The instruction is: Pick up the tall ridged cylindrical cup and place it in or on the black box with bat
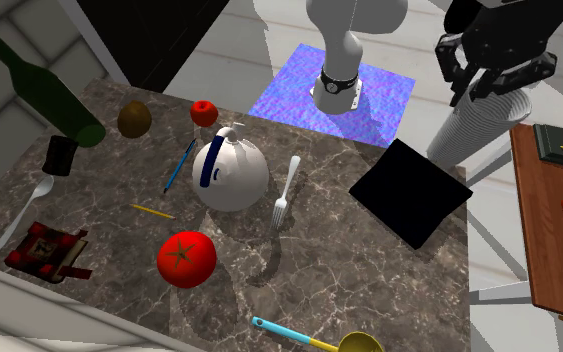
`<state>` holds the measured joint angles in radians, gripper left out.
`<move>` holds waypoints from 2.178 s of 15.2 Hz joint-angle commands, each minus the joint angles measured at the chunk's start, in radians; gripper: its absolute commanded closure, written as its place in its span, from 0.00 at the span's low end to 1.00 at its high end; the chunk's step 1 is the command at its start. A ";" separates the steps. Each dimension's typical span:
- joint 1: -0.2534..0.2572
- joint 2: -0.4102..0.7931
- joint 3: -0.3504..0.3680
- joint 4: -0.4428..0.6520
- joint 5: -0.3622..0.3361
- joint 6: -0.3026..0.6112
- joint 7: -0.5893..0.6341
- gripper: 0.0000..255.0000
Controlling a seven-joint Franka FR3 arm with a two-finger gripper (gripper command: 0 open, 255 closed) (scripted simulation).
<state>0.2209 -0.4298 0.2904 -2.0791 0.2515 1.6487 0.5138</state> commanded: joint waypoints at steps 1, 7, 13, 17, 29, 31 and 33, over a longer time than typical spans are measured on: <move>0.001 -0.004 0.002 -0.027 0.003 0.023 -0.003 1.00; 0.005 -0.009 0.010 -0.111 0.010 0.101 -0.015 1.00; 0.008 -0.006 0.019 -0.188 0.018 0.181 -0.025 1.00; 0.010 0.001 0.026 -0.236 0.024 0.236 -0.032 1.00; 0.011 0.006 0.030 -0.258 0.026 0.263 -0.035 0.00; 0.011 0.006 0.030 -0.258 0.026 0.263 -0.035 0.00; 0.011 0.006 0.030 -0.258 0.026 0.263 -0.035 0.00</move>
<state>0.2317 -0.4239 0.3200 -2.3374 0.2777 1.9119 0.4787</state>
